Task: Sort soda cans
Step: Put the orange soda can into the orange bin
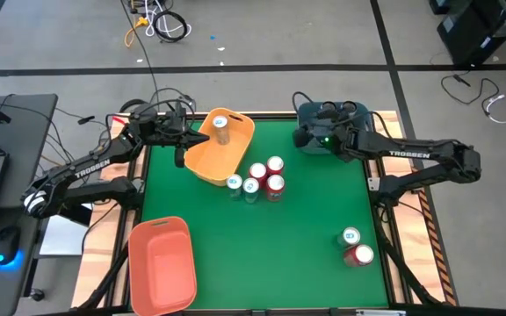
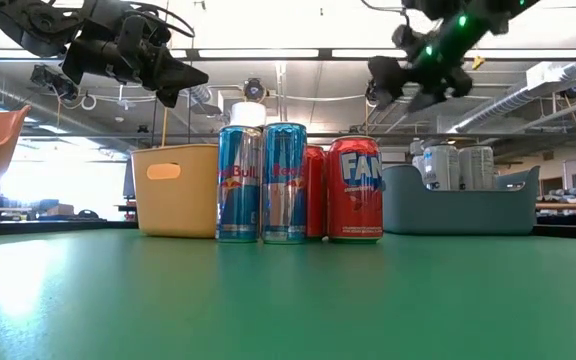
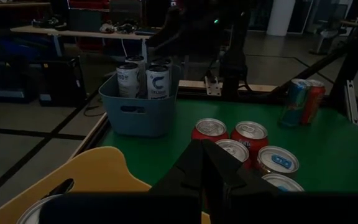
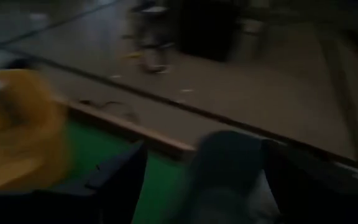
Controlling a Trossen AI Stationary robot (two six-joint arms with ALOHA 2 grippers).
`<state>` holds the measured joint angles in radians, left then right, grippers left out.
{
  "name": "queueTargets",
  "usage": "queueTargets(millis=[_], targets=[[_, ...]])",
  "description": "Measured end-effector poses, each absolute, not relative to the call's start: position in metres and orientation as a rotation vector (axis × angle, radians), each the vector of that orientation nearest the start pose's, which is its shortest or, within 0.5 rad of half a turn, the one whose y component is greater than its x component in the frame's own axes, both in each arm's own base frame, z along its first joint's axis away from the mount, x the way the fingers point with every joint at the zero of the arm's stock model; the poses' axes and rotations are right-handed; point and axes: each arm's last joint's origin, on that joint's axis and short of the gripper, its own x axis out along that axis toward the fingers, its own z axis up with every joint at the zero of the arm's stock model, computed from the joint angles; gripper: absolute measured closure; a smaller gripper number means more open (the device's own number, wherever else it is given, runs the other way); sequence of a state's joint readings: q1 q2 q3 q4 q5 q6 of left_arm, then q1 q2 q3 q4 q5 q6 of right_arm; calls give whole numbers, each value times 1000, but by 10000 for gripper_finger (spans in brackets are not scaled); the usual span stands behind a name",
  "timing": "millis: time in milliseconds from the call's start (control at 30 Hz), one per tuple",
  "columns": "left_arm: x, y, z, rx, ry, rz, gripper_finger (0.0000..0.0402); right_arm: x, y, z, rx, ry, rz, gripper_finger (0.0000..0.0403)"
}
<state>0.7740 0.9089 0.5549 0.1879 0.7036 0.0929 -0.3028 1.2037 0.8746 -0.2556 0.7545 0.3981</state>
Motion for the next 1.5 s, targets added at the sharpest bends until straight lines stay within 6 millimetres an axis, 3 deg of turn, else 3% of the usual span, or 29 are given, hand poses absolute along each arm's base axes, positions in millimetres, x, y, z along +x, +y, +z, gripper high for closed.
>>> queueTargets(millis=[167,300,533,700,900,1200,1500], targets=[[154,124,268,-47,127,66,396,249,-71,287,327,402,-721,114],[156,121,266,-51,149,44,396,257,-35,280,331,472,-485,121],[165,108,267,-1,149,-1,396,272,37,254,268,504,-389,101],[170,100,268,29,152,13,396,288,64,223,177,517,-467,72],[174,92,267,32,161,8,396,296,61,203,169,542,-575,47],[179,85,266,37,177,28,396,296,44,200,181,577,-633,41],[183,77,266,42,179,23,396,308,27,174,271,704,-568,50]])
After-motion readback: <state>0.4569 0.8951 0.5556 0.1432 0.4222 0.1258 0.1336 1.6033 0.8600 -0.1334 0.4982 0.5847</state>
